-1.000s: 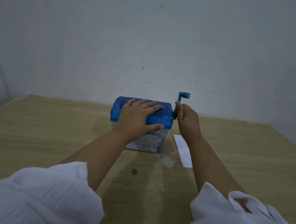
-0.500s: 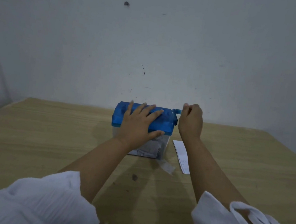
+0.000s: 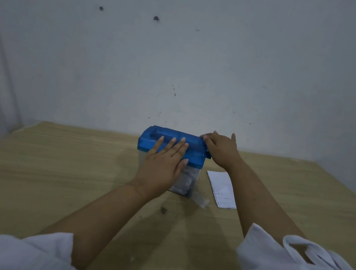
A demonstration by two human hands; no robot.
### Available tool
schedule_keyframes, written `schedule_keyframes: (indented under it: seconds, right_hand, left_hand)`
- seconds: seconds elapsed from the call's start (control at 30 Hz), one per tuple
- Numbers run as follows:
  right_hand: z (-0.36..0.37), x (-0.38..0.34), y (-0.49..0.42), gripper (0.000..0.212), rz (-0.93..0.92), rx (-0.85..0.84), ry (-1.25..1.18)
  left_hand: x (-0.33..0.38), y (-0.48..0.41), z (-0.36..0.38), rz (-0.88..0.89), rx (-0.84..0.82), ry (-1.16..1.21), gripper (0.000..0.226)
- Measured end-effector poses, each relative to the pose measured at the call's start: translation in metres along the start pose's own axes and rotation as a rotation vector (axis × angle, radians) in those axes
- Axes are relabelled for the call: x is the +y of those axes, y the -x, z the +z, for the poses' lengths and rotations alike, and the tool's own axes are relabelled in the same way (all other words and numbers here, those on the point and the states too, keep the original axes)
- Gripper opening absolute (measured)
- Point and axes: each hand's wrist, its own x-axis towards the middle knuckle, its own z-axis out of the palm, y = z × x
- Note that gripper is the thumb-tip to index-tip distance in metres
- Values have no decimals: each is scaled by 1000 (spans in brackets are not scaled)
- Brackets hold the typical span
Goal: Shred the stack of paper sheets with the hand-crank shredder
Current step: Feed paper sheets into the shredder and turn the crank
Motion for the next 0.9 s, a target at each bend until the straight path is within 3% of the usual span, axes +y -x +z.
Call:
schedule_keyframes:
  seconds: [0.1,0.27,0.4,0.53,0.67,0.8,0.9]
  right_hand:
    - [-8,-2,17,52,-5,58,15]
    - [-14,-13,48,57,-28,112,-70]
    - [-16,-31,69,56,-77,110,-144]
    - [-9,-48,83,53,-117,86,-330]
    - [-6,-42,86,47,-1,123,-714]
    - [1,-29,83,43,128,260,-784]
    - [5,-24,78,41,135,292,-742]
  left_hand:
    - [-8,8,-6,-14,-15,-58,77]
    - [-20,13,-24,-120,-123,68,51]
    - [-34,7,-41,-190,-221,148,53]
    - [-40,-12,-58,-327,-367,67,60]
    - [-18,-21,-57,-310,-425,80,60]
    - [7,-24,-55,-267,-394,118,59]
    - [3,-30,-59,-224,-400,153,45]
